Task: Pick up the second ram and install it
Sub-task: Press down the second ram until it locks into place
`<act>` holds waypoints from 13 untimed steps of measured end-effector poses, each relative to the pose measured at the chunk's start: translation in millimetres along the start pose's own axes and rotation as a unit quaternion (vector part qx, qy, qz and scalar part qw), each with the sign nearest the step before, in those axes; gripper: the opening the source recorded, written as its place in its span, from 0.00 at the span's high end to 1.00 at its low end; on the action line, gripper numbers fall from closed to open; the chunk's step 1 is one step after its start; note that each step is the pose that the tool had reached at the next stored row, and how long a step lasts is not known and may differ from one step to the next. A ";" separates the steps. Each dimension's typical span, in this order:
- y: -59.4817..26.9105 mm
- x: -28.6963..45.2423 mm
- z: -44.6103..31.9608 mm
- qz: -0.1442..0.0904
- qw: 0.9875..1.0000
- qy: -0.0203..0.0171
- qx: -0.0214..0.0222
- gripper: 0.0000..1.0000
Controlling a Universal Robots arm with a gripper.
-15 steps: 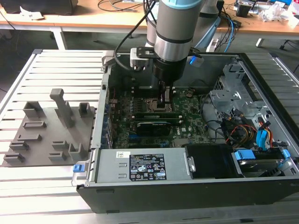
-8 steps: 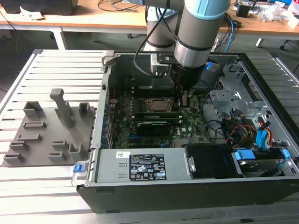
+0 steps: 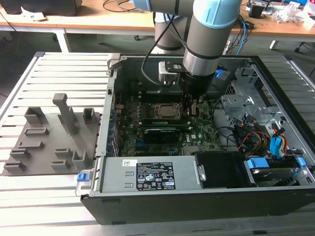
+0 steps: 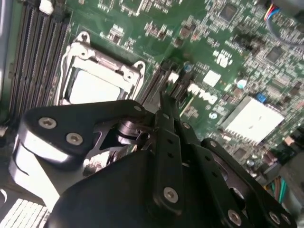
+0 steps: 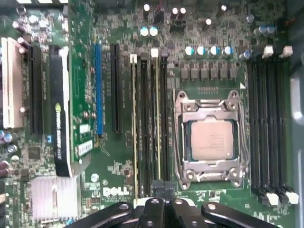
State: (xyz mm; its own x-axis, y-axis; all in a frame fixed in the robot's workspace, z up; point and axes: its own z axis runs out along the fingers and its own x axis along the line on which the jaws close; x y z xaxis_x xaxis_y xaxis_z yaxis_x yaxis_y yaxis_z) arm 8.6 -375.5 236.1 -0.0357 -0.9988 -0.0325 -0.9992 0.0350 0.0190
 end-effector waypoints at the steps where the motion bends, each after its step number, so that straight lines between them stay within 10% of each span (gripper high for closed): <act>1: 5.7 0.3 0.1 0.000 1.000 0.000 0.001 0.89; 9: 62.5 2.3 1.4 0.000 1.000 0.000 0.007 0.89; 13: 70.5 2.8 5.0 0.000 1.000 0.000 0.008 0.89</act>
State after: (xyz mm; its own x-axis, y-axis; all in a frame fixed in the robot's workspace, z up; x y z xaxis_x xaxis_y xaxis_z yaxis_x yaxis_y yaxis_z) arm -62.1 -375.7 232.3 -0.0352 -0.9989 -0.0324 -0.9994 0.0351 0.0039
